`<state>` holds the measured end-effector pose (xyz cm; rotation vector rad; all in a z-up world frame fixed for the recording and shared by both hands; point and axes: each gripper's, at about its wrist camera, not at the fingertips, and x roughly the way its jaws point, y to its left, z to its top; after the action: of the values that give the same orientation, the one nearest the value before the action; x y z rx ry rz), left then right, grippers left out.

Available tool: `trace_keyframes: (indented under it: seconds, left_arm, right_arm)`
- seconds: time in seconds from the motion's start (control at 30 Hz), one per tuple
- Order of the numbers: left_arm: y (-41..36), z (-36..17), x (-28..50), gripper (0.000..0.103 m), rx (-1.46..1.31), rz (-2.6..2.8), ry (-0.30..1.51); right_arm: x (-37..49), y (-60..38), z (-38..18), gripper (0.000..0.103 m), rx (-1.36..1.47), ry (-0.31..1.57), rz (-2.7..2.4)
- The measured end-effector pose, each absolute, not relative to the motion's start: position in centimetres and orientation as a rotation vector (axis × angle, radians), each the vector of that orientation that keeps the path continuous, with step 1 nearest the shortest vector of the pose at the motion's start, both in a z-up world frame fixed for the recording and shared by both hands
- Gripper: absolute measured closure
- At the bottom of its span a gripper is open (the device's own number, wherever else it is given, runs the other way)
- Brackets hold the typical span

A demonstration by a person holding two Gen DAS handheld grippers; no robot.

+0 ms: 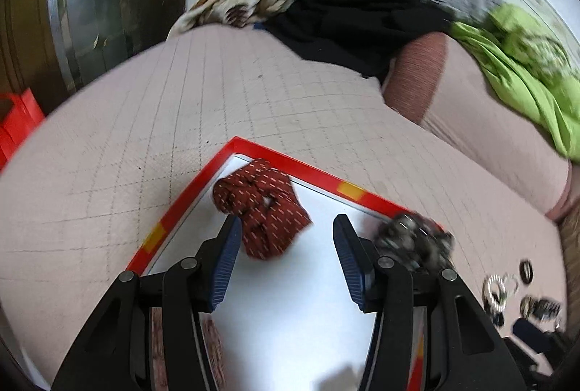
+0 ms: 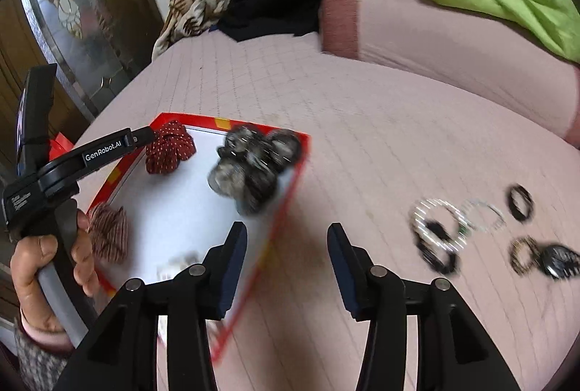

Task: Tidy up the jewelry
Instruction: 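Carry both scrunchies into the red-rimmed tray and open both tools, then withdraw both tools from the tray toward the bracelets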

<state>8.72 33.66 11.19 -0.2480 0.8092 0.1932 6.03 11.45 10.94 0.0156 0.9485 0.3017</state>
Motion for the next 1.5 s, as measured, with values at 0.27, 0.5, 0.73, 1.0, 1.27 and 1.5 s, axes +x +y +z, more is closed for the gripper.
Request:
trace_keyframes:
  seconds: [0.27,0.5,0.73,1.0,1.27,1.5]
  left_arm:
    - [24.4,15.4,0.6,0.052,-0.113,0.096,0.754]
    - [17.9,22.0,-5.7,0.042,-0.073,-0.048,0.683]
    - [14.0,28.5,-10.0,0.04,-0.061,-0.064,0.589]
    - [9.3,33.4,-12.9,0.038,0.037,-0.116,0.521]
    - [6.2,30.6,-9.9,0.029,0.164,-0.157,0.611]
    - [4.5,21.5,0.6,0.039,0.149,-0.203,0.809]
  right_arm:
    - [-1.4,2.7,13.3,0.048,0.047,0.885,0.217]
    - [-7.4,-6.0,16.1,0.044,0.135,0.804,0.106]
    - [-12.6,-13.8,18.7,0.043,0.071,0.697,-0.032]
    - [-16.7,-21.2,26.3,0.033,-0.017,0.495,-0.183]
    - [-16.3,-23.5,27.1,0.022,0.111,0.442,-0.137]
    - [-8.5,-23.2,16.4,0.026,0.307,0.685,-0.046]
